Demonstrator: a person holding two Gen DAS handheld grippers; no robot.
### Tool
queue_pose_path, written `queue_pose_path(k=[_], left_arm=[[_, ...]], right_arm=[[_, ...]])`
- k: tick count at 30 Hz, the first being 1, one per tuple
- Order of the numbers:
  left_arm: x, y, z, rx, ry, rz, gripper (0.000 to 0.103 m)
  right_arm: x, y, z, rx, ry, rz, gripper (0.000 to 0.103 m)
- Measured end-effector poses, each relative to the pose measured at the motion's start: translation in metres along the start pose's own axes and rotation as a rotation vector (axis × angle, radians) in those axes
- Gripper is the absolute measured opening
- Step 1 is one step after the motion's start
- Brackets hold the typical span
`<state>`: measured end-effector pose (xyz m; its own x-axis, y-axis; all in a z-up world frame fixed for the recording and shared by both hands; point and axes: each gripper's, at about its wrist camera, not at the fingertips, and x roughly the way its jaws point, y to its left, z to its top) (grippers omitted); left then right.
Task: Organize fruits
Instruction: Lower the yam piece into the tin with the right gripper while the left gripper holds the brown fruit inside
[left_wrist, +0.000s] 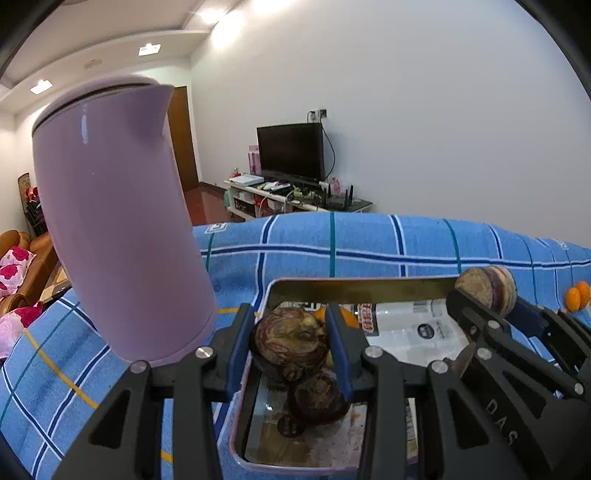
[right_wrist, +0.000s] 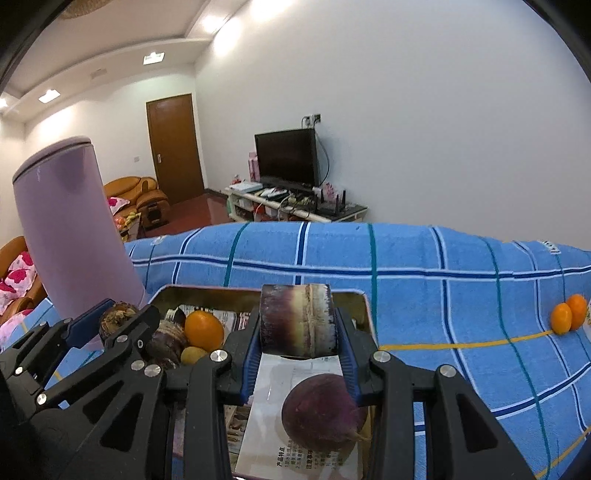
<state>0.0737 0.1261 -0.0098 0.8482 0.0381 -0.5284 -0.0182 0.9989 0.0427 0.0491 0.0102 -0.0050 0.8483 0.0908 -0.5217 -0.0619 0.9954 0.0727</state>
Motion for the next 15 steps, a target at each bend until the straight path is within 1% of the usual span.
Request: queue_pose_path(k=[4,6,10,15], left_arm=[[0.006,-0.001,-0.002,0.009,0.034,-0.011,0.041],[0.006,-0.001,-0.002,0.01,0.036,-0.013,0.041],[0.011,0.001,-0.003,0.012,0.059,-0.013,0.041],[0.016,0.004,-0.003,0.003,0.078,-0.012,0.041]], right_arm=[[0.01,-0.001,-0.001,0.002,0.056,0.031,0.04],[0.011,-0.001,-0.001,0.002,0.063,0.046,0.04],[0.021,-0.001,-0.002,0.006,0.109,0.08,0.04],[0.023,0.003,-0.003,-0.007,0.119,0.096,0.041]])
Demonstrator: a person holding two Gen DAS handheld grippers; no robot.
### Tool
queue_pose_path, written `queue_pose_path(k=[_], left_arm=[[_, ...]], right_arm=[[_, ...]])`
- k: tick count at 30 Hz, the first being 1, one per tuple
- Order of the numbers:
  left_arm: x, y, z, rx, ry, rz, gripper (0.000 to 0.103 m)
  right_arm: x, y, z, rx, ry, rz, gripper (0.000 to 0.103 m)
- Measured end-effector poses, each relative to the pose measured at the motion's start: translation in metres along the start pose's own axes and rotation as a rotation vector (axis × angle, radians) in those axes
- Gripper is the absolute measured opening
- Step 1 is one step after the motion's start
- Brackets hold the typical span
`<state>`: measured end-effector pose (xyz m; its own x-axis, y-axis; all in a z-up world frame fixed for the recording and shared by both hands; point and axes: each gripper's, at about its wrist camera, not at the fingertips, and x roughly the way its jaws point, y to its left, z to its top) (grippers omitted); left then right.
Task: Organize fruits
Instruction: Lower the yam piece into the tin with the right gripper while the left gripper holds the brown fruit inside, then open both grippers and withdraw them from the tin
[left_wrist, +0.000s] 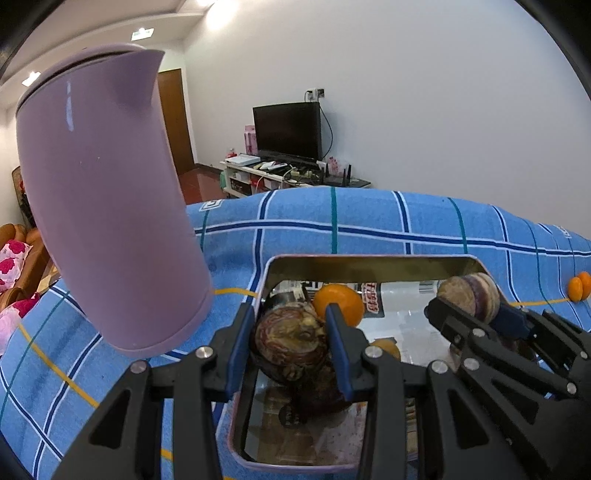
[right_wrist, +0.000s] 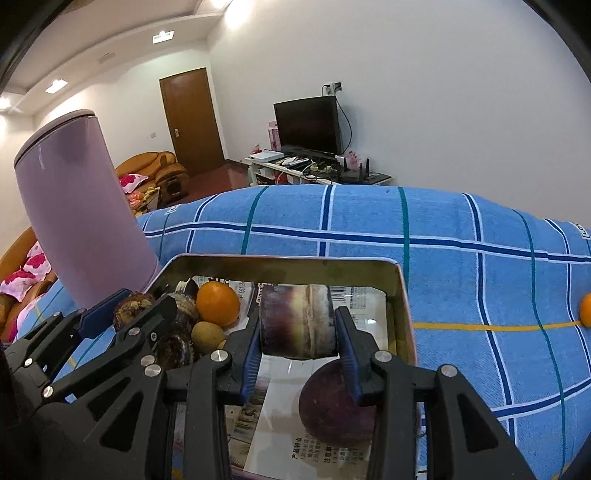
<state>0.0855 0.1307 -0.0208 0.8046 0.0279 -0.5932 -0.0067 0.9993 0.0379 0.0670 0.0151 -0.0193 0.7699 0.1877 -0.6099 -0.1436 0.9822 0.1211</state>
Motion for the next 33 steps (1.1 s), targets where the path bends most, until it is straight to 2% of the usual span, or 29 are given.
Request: queue_pose_path(k=[2,5,9,10,12,14,17,20,21,22,23,24,25,27,28,30,33], left_arm=[[0.0,0.0,-0.001,0.001,0.0,0.004,0.041],[-0.001,0.003,-0.001,-0.014,0.002,0.002,0.041],[-0.001,0.005,-0.001,-0.018,-0.003,0.0,0.041],[-0.001,0.003,-0.002,-0.011,-0.005,0.0,0.041],[-0.004,0.0,-0.003,0.008,-0.018,0.001,0.041],[-0.007,-0.003,-0.003,0.023,-0.034,0.002,0.041],[-0.009,-0.005,-0.004,0.021,-0.036,-0.015,0.041],[-0.008,-0.003,-0.004,0.0,-0.021,-0.032,0.043],[-0.009,-0.003,-0.004,-0.007,-0.025,-0.033,0.049],[-0.01,-0.002,-0.004,-0.01,-0.031,-0.029,0.063],[-0.013,-0.002,-0.005,-0.013,-0.043,-0.019,0.071],[-0.015,-0.002,-0.005,-0.018,-0.054,-0.009,0.087],[-0.019,0.0,-0.006,-0.025,-0.072,0.003,0.097],[-0.028,0.001,-0.007,-0.035,-0.116,0.014,0.101],[-0.031,0.001,-0.008,-0.036,-0.131,0.019,0.103],[-0.037,0.001,-0.009,-0.037,-0.155,0.031,0.103],[-0.038,0.001,-0.01,-0.038,-0.154,0.03,0.103]], right_arm=[[-0.001,0.0,0.0,0.003,-0.001,0.011,0.041],[-0.003,-0.005,-0.002,0.027,-0.012,0.072,0.041],[-0.005,-0.018,-0.002,0.123,-0.032,0.241,0.042],[-0.006,-0.021,-0.003,0.147,-0.03,0.292,0.046],[-0.011,-0.022,-0.003,0.168,-0.05,0.336,0.05],[-0.023,-0.023,-0.004,0.163,-0.102,0.3,0.05],[-0.041,-0.027,-0.007,0.157,-0.182,0.163,0.05],[-0.047,-0.033,-0.012,0.171,-0.204,0.045,0.053],[-0.048,-0.034,-0.014,0.174,-0.206,0.01,0.058],[-0.048,-0.036,-0.014,0.179,-0.209,-0.012,0.06],[-0.049,-0.038,-0.016,0.189,-0.216,-0.036,0.06],[-0.049,-0.04,-0.017,0.197,-0.223,-0.049,0.06],[-0.05,-0.039,-0.017,0.201,-0.229,-0.058,0.061],[-0.058,-0.042,-0.018,0.205,-0.249,-0.075,0.065],[-0.061,-0.043,-0.018,0.206,-0.262,-0.083,0.071],[-0.069,-0.043,-0.02,0.206,-0.294,-0.104,0.076],[-0.079,-0.04,-0.023,0.189,-0.333,-0.121,0.076]])
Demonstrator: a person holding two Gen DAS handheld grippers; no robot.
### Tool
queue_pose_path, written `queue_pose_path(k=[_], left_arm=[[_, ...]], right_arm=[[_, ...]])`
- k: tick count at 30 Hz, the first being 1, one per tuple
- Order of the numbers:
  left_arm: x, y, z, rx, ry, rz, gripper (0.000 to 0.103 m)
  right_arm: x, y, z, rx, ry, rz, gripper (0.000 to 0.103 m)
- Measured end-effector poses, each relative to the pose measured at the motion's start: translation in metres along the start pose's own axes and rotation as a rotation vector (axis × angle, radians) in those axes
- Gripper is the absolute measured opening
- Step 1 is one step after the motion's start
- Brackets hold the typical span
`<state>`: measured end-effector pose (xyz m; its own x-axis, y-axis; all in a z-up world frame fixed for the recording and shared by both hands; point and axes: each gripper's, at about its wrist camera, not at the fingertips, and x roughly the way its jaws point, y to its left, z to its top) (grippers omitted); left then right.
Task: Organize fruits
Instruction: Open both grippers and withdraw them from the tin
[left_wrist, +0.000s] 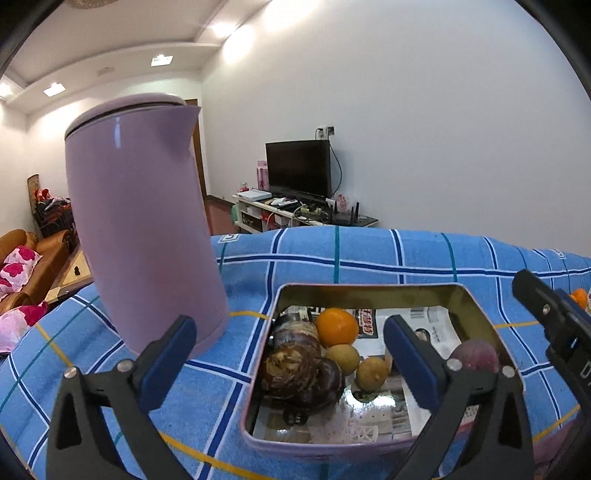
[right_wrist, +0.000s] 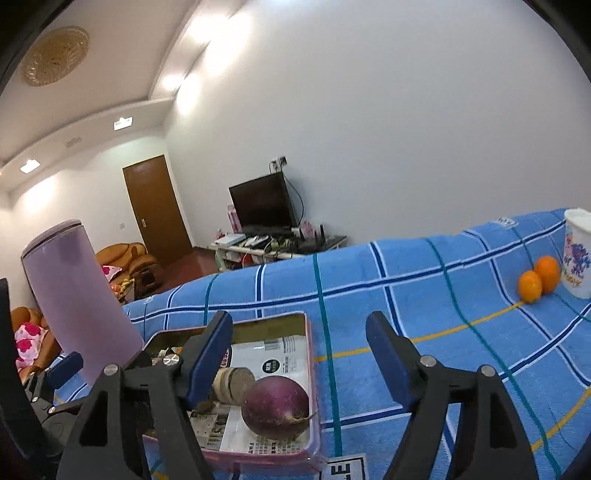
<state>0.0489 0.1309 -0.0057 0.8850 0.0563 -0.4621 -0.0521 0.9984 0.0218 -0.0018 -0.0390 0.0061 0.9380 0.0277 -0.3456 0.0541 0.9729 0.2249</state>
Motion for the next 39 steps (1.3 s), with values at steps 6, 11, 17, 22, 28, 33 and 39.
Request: queue_pose_path(k=[6,11,17,22,28,33,39], left_arm=[[-0.004,0.006,-0.002,-0.035,-0.001,0.013,0.103],[-0.012,0.004,-0.005,-0.033,-0.019,0.022,0.103],[-0.022,-0.001,-0.007,-0.016,-0.06,0.019,0.103],[-0.028,-0.006,-0.008,0.0,-0.076,0.012,0.103],[-0.032,-0.004,-0.009,-0.02,-0.083,0.016,0.103],[-0.036,-0.004,-0.01,-0.021,-0.091,0.014,0.103],[-0.043,-0.006,-0.013,-0.013,-0.093,0.005,0.103]], right_arm=[[-0.01,-0.001,-0.001,-0.019,-0.016,-0.025,0.076],[-0.016,-0.004,-0.002,-0.027,-0.021,-0.047,0.076],[-0.024,-0.004,-0.004,-0.048,-0.02,-0.061,0.076],[-0.03,-0.004,-0.006,-0.06,-0.023,-0.066,0.076],[-0.036,-0.005,-0.007,-0.072,-0.027,-0.082,0.076],[-0.039,-0.002,-0.008,-0.104,-0.033,-0.096,0.076],[-0.045,0.003,-0.009,-0.146,-0.047,-0.098,0.076]])
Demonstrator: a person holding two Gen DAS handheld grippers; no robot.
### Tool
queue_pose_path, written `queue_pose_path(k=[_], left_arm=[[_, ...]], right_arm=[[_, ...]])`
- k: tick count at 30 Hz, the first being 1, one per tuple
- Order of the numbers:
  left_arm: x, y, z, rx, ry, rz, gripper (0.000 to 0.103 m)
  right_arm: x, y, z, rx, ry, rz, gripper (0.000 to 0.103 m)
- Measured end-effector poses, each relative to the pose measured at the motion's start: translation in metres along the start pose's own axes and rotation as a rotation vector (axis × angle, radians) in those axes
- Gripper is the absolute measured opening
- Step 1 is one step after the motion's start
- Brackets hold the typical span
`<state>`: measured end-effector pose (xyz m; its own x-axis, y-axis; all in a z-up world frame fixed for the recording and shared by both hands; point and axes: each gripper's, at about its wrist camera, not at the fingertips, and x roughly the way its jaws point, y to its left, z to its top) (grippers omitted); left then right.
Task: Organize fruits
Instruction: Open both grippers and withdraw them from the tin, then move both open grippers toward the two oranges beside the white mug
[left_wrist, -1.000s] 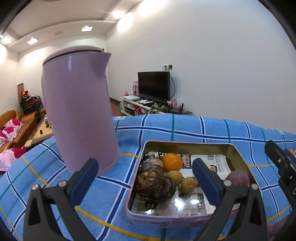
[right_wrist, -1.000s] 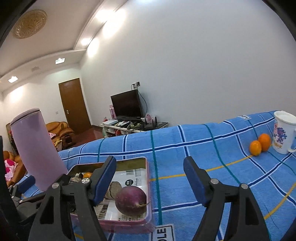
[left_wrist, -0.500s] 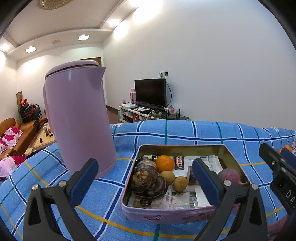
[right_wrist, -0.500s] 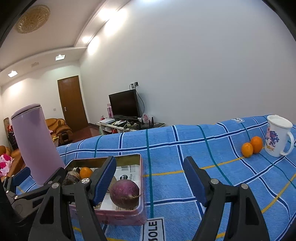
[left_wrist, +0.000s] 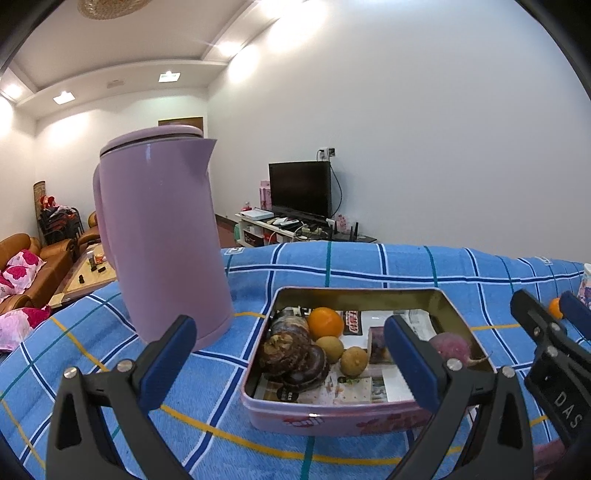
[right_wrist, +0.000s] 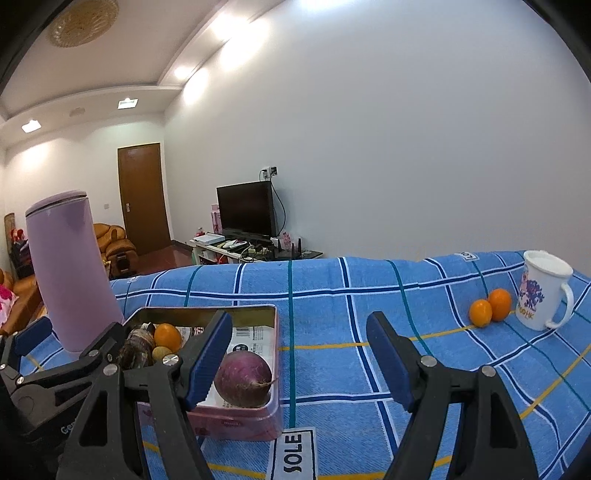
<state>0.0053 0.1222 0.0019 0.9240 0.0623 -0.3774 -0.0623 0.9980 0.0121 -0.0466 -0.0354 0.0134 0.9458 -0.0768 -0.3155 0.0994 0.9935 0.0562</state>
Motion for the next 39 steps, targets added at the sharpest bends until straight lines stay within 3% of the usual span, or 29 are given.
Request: queue_pose_path(k=[25,31,39], left_arm=[[-0.016,-0.015,-0.009,0.032,0.045,0.01,0.103],[-0.019,-0.025,-0.012,0.029,0.078,-0.022,0.103],[-0.03,-0.061,-0.017,0.115,0.082,-0.069,0.103]], right_arm=[[-0.018,-0.025,-0.001,-0.048,0.003,-0.037,0.077],[-0.017,-0.038,-0.001,-0.072,0.029,-0.05,0.076],[-0.015,-0.07,-0.001,-0.053,0.074,-0.071,0.076]])
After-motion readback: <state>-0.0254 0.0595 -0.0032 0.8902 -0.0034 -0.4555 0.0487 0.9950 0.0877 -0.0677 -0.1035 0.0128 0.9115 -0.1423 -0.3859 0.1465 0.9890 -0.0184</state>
